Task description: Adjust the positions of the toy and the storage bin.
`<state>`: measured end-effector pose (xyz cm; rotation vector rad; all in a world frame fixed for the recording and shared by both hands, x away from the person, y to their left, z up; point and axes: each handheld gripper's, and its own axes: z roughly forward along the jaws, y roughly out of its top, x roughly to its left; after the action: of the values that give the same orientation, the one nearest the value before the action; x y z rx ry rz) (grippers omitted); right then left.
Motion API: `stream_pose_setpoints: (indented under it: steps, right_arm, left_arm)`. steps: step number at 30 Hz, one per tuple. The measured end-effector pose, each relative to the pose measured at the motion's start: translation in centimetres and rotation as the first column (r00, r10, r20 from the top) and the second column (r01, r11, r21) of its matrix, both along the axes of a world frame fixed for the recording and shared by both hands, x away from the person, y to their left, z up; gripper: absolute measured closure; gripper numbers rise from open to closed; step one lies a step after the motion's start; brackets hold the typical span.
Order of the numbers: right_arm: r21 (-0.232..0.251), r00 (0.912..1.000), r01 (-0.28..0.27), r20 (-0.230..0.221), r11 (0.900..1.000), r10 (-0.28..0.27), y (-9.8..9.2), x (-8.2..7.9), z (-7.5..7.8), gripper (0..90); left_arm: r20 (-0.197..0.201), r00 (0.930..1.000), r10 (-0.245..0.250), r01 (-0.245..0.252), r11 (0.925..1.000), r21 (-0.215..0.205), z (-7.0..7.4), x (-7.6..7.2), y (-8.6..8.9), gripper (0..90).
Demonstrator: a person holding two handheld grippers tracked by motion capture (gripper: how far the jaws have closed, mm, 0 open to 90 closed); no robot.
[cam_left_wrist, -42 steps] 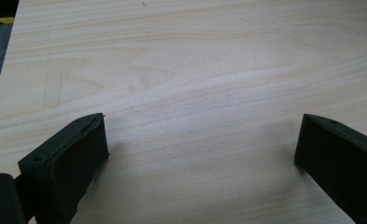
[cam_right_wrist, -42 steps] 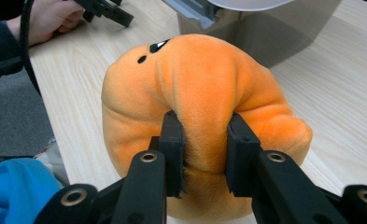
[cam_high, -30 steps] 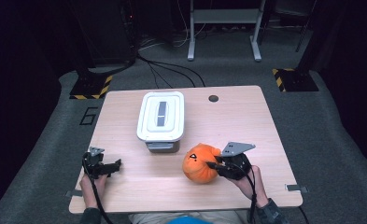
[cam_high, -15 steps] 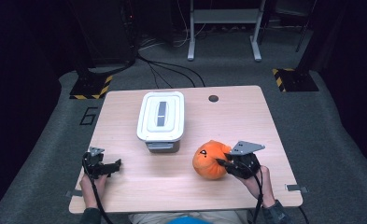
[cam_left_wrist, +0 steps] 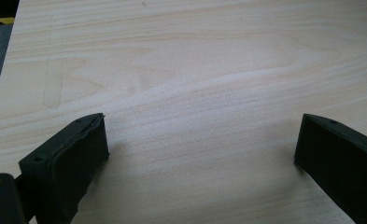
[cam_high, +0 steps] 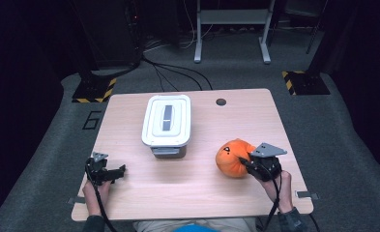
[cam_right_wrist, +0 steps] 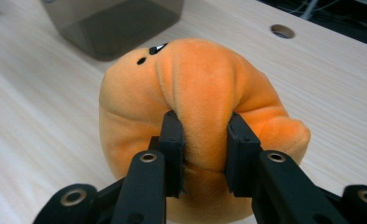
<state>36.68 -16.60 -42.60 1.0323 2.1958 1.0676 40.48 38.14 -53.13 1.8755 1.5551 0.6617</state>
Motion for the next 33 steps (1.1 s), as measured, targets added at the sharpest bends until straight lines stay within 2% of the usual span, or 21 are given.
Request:
stream_pose_setpoints:
  steps: [9, 15, 21, 23, 31, 33]
  right_arm:
    - [-0.007, 0.9931, 0.112, 0.034, 0.994, -0.112, -2.2, 0.9, -0.2, 71.9]
    - [-0.006, 0.9811, 0.184, 0.063, 0.983, -0.183, -3.7, 1.7, -0.2, 71.9]
    - [-0.007, 0.9685, 0.24, 0.069, 0.971, -0.239, -5.1, 2.3, -0.1, 71.9]
    - [-0.001, 0.9618, 0.265, 0.07, 0.964, -0.264, -5.7, 2.6, -0.2, 71.9]
    - [0.0, 0.9485, 0.31, 0.071, 0.951, -0.309, -7.1, 3.4, -0.5, 71.9]
    - [0.0, 0.9425, 0.326, 0.079, 0.945, -0.325, -7.5, 3.6, -0.5, 71.9]
  left_arm:
    - [0.0, 1.0, 0.0, 0.0, 1.0, 0.0, 0.0, 0.0, 0.0, 2.4]
    - [0.0, 1.0, 0.0, 0.0, 1.0, 0.0, 0.0, 0.0, 0.0, 2.4]
    - [0.0, 1.0, 0.001, -0.001, 1.0, 0.0, 0.0, 0.0, 0.0, 2.4]
    - [0.0, 1.0, 0.0, 0.0, 1.0, 0.0, 0.0, 0.0, 0.0, 2.4]
    - [0.0, 1.0, 0.001, -0.001, 1.0, 0.0, 0.0, 0.0, 0.0, 2.4]
    - [0.0, 1.0, 0.001, -0.001, 1.0, 0.0, 0.0, 0.0, 0.0, 2.4]
